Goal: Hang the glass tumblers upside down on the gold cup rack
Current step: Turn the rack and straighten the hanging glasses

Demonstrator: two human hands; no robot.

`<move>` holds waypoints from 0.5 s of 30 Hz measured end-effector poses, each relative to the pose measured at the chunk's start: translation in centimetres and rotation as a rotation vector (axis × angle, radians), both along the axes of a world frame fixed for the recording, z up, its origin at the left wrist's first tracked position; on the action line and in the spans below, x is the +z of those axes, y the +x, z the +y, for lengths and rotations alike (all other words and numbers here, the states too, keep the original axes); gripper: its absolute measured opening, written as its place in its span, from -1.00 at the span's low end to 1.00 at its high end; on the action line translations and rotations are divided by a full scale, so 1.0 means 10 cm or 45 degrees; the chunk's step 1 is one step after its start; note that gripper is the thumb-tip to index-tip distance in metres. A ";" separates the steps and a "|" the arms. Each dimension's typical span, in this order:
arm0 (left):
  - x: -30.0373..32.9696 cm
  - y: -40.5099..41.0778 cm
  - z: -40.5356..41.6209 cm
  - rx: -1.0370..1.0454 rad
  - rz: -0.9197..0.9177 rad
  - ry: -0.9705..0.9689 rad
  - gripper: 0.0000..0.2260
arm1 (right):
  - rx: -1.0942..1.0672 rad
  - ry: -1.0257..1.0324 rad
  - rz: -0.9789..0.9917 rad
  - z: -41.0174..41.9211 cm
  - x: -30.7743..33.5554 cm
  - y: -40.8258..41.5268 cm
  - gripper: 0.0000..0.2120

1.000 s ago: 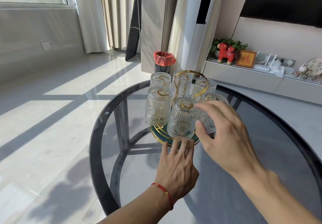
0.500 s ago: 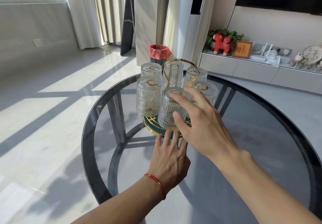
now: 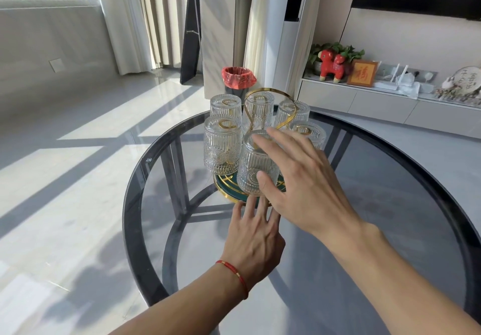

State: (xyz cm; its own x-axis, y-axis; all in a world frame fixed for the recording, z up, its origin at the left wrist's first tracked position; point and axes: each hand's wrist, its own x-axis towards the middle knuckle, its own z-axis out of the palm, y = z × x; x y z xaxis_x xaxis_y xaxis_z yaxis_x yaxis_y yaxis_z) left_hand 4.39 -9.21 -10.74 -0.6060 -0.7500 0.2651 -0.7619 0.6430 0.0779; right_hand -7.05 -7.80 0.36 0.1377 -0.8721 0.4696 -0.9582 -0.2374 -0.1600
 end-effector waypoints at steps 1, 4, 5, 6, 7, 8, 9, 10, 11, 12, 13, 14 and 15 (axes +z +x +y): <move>0.00 0.00 0.00 0.001 -0.002 -0.002 -0.51 | 0.004 0.022 0.013 0.00 0.00 0.00 -0.43; 0.00 -0.01 0.00 0.005 -0.006 -0.002 -0.48 | 0.015 0.029 0.030 0.00 -0.01 0.01 -0.42; 0.00 -0.01 -0.01 0.008 -0.008 0.001 -0.48 | 0.019 0.027 0.023 0.01 -0.01 0.01 -0.42; 0.00 -0.01 -0.01 0.009 -0.008 0.002 -0.48 | 0.023 0.027 0.014 0.01 0.00 0.01 -0.43; 0.00 -0.01 0.00 0.009 -0.009 0.002 -0.48 | 0.026 0.028 0.008 0.01 0.00 0.01 -0.43; 0.00 -0.01 0.00 0.008 -0.008 0.004 -0.49 | 0.030 0.032 0.005 0.01 0.01 0.01 -0.43; 0.00 0.00 0.00 0.006 -0.005 0.007 -0.49 | 0.032 0.035 0.005 0.01 0.01 0.01 -0.43; 0.00 0.00 0.00 0.004 0.000 0.013 -0.49 | 0.034 0.037 0.005 0.01 0.02 0.01 -0.43; 0.01 0.00 0.00 0.002 0.005 0.016 -0.48 | 0.037 0.041 0.005 0.02 0.02 0.01 -0.43; 0.01 0.00 0.01 0.001 0.008 0.023 -0.48 | 0.039 0.048 0.005 0.02 0.03 0.00 -0.43; 0.01 0.00 0.01 0.000 0.012 0.023 -0.47 | 0.042 0.057 0.006 0.02 0.03 0.00 -0.43; 0.02 0.01 0.01 0.002 0.013 0.027 -0.47 | 0.047 0.065 0.010 0.02 0.03 0.00 -0.43; 0.02 0.01 0.01 0.003 0.013 0.027 -0.47 | 0.051 0.067 0.014 0.02 0.03 -0.01 -0.42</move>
State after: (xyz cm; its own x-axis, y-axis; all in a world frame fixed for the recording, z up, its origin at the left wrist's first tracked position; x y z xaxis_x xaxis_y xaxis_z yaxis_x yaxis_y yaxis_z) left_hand 4.45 -9.10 -10.53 -0.6015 -0.7569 0.2554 -0.7624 0.6395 0.0995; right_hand -7.13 -7.65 0.70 0.1782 -0.8893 0.4211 -0.9497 -0.2674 -0.1628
